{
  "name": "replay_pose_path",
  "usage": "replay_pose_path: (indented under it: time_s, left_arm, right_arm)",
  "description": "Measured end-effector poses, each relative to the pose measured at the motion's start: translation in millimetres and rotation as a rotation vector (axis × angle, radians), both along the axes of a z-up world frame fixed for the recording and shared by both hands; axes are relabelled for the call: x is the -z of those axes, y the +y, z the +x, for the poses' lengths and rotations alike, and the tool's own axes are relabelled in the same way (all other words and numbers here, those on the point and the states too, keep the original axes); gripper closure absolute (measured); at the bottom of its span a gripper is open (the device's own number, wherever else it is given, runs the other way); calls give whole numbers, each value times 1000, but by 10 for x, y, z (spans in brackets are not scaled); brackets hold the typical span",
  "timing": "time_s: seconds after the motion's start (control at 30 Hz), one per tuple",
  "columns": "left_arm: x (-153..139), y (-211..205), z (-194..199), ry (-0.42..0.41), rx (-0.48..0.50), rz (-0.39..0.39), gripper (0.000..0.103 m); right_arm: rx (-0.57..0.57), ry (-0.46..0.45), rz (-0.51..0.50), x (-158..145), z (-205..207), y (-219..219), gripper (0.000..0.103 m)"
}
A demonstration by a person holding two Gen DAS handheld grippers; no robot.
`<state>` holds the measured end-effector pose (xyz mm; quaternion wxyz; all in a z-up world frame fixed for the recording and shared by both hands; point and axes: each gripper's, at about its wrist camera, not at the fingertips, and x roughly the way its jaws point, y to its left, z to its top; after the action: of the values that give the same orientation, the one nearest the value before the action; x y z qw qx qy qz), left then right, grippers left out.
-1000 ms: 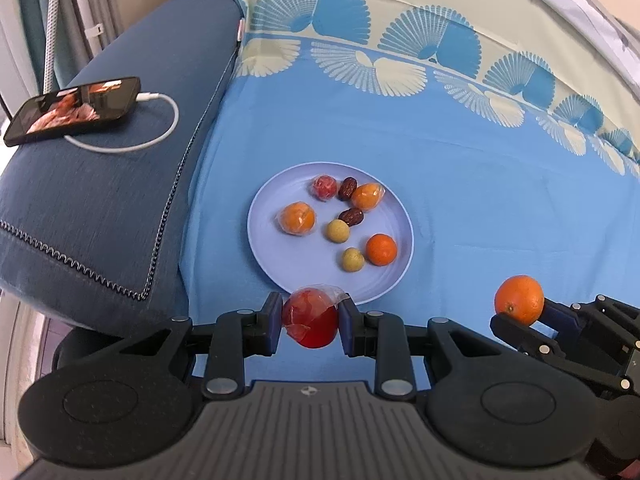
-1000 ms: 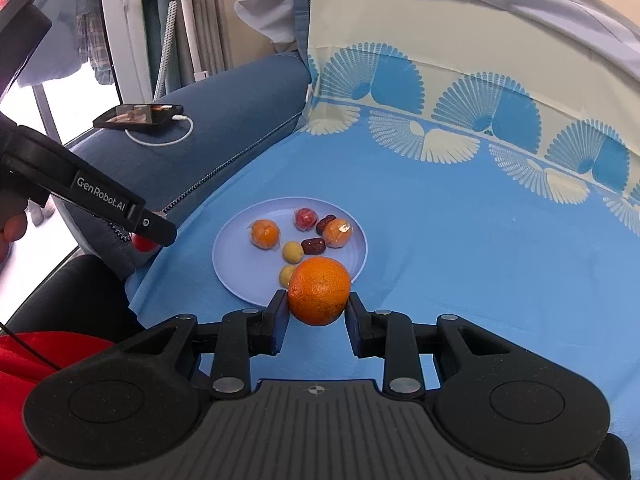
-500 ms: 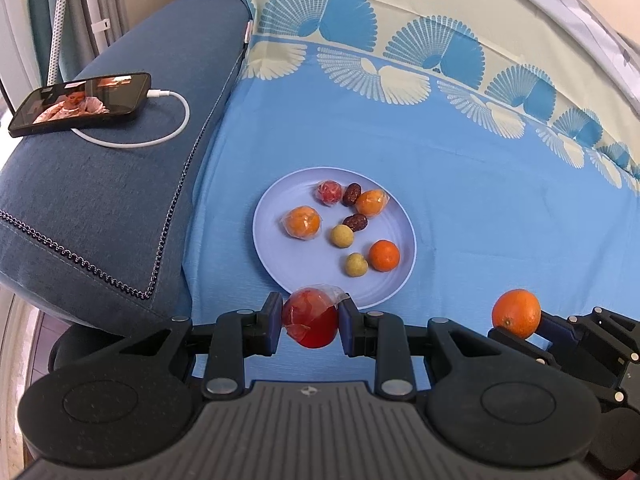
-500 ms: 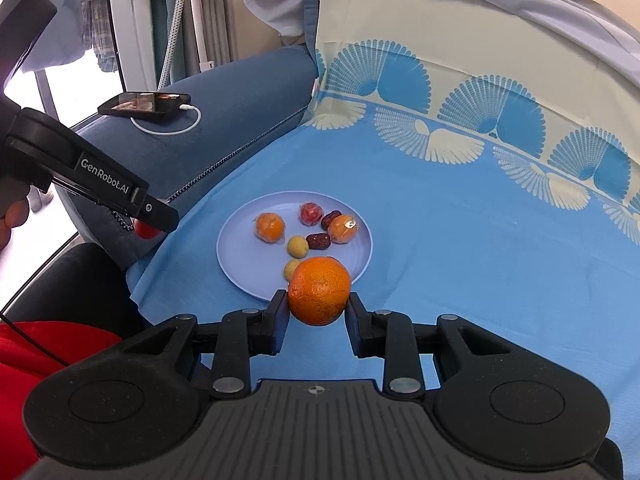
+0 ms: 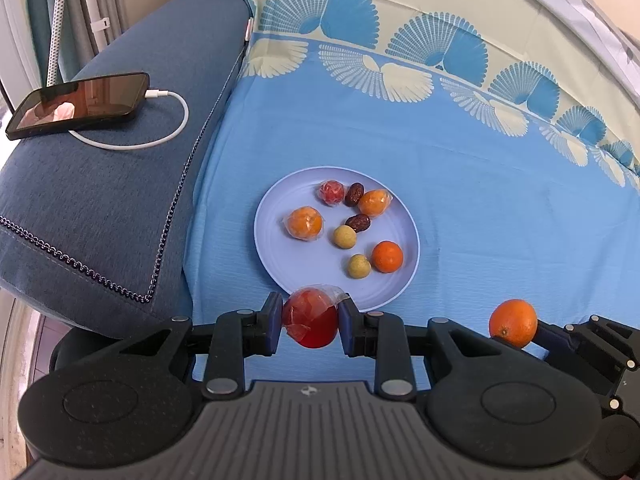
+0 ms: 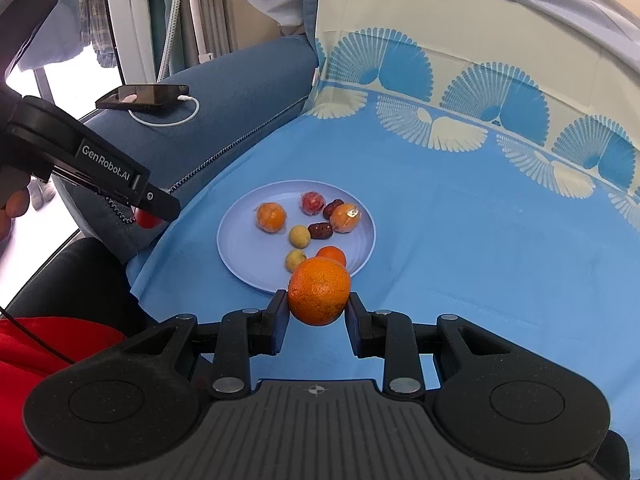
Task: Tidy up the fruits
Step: 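Carry the orange in the right tool over the plate while the left tool carries the wrapped red fruit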
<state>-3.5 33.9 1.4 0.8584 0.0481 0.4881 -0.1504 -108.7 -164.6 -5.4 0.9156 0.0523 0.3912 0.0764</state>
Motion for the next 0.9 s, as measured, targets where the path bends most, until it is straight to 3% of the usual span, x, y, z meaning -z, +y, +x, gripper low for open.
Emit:
replay_pose_path:
  time_s: [0.47,0.9]
  left_arm:
    - [87,-30,193,24,-2,7,71]
    - [252,-233,583,56,29,26,71]
  right_arm:
    - [-1,27,0,70,140,19,71]
    - [-19,53,39,170,569,68,71]
